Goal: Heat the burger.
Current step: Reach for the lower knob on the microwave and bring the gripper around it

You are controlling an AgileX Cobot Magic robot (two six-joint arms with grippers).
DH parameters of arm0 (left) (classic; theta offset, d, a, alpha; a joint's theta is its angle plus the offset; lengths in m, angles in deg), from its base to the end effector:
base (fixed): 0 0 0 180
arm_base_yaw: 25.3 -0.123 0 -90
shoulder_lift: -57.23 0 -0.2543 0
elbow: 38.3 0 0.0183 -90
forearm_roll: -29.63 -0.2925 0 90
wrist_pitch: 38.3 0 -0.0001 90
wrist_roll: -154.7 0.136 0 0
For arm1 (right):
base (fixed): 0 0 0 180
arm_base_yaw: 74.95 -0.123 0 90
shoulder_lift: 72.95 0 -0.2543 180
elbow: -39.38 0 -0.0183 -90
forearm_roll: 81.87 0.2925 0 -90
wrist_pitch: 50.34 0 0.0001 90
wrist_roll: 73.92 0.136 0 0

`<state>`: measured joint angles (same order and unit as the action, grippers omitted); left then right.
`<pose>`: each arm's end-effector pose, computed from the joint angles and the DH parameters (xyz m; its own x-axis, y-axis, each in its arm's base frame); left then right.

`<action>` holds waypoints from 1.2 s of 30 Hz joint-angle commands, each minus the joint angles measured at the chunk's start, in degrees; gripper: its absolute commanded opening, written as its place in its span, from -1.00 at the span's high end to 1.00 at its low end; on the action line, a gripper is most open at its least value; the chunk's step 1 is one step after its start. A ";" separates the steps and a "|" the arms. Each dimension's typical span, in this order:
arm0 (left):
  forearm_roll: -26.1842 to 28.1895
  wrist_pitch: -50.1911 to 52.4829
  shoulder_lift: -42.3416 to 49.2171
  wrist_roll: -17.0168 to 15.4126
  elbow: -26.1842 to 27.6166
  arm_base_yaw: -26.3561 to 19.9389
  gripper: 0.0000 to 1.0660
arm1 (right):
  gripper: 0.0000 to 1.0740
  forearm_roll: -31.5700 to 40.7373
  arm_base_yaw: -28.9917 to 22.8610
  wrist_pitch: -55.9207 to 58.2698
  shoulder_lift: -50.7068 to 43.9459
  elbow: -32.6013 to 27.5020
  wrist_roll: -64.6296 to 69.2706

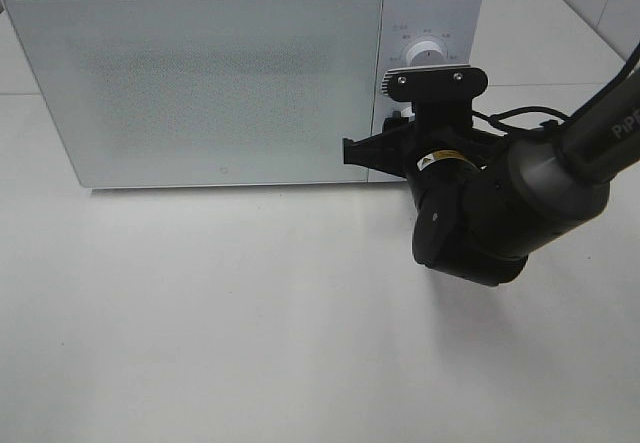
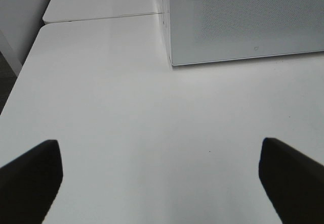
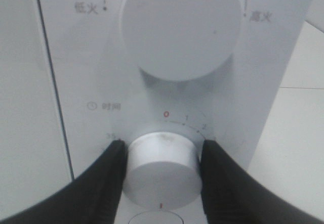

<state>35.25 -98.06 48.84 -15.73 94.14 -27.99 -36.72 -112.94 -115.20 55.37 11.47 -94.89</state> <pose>0.1031 -0.0067 0.2804 -0.4250 0.0970 -0.9000 0.0798 0.9944 0.0694 0.3651 0.1744 0.0442 -0.1340 -0.0681 -0.9886 0.0314 0.9968 -0.0729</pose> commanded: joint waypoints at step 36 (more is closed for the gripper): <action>0.11 0.00 1.26 -0.17 -0.17 -0.29 -0.83 | 1.00 -9.05 0.52 -4.93 -0.06 0.97 96.94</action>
<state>35.25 -98.06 48.84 -15.73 94.14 -27.99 -38.32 -112.94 -116.80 55.71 10.61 -0.70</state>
